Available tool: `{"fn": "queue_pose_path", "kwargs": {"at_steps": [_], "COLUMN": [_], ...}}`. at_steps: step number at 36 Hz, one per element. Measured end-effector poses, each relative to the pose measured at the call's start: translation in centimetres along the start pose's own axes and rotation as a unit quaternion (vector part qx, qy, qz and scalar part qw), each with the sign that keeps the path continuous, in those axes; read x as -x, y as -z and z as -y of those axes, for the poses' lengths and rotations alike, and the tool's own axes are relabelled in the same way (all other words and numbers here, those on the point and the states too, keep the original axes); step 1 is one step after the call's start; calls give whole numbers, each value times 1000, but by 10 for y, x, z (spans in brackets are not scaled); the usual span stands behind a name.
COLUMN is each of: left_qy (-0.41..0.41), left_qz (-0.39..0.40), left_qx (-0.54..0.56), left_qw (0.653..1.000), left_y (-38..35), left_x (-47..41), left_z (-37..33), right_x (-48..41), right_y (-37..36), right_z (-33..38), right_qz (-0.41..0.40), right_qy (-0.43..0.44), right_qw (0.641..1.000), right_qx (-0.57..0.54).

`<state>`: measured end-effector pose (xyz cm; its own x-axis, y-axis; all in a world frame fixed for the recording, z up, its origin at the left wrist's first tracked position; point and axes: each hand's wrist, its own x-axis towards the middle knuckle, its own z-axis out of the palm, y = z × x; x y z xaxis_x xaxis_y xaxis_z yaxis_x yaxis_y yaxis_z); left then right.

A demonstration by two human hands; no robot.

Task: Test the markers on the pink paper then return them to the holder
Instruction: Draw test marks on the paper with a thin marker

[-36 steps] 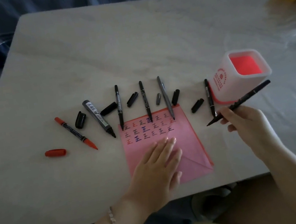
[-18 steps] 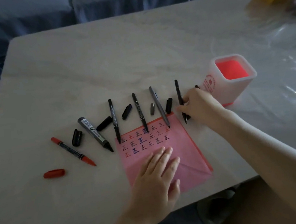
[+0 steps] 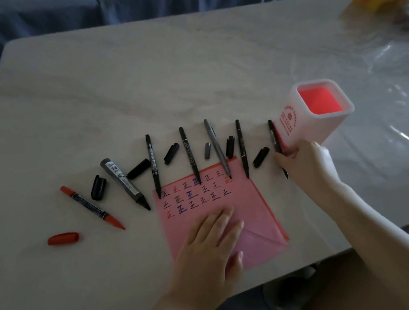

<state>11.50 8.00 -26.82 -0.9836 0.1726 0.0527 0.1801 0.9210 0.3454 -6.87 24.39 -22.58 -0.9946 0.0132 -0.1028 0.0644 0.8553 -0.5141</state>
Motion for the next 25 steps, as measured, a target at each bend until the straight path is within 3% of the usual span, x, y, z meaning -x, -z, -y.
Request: {"fn": "queue_pose_path", "kwargs": {"at_steps": [7,11,14,16,21,25], "left_qy": [3,-5,-8,-6,-5,9], "left_qz": [3,-5,-13,-17,-17,3], "left_qx": [-12,5,4,4,-12,-33], "left_qw": [1000,1000,1000,1000,1000,999], "left_y": [0,-2,-3,-3,2,4], "left_x": [0,0,0,-1,-2,-3], "left_z": [0,1,1,1,0,-1], "right_x": [0,19,41,50,53,55], "right_y": [9,24,30,26,-6,-29], "right_z": [4,5,11,14,28,32], "right_qz": [47,6,-3,9,98,45], "right_qy": [-35,3,56,94,101,89], "right_qw": [998,993,957,937,905,910], "right_qx": [-36,-122,-285,-335,-402,-403]}}
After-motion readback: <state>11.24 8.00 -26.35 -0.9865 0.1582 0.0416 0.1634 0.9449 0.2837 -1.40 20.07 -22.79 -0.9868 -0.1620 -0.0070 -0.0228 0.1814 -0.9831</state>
